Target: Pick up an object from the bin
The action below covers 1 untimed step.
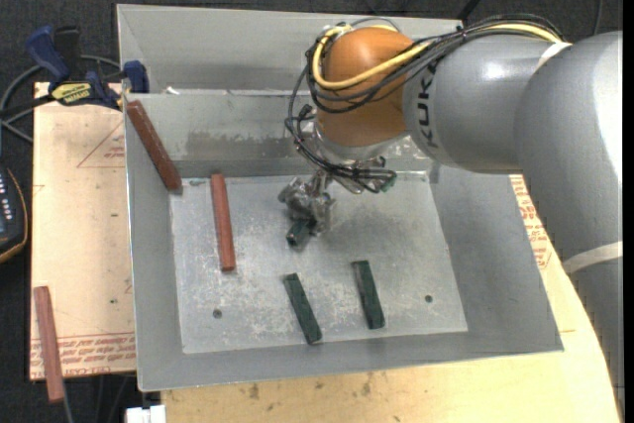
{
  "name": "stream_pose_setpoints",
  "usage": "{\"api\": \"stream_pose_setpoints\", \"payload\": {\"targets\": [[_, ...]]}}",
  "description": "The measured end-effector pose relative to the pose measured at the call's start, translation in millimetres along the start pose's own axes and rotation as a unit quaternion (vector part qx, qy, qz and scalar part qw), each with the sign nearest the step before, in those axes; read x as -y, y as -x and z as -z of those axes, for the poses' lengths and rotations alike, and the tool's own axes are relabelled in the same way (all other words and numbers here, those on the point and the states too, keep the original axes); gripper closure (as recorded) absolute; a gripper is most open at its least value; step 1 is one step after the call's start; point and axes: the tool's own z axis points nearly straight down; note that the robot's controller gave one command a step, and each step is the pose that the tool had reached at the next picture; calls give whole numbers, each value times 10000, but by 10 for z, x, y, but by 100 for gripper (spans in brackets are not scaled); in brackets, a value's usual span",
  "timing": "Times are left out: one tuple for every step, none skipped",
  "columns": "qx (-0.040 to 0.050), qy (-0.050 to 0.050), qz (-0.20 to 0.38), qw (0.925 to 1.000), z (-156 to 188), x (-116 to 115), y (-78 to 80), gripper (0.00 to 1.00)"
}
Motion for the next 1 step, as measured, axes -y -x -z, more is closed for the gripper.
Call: {"api": "stream_pose_setpoints", "payload": {"targets": [[24,-23,-13,10000,682,13,29,100]]}}
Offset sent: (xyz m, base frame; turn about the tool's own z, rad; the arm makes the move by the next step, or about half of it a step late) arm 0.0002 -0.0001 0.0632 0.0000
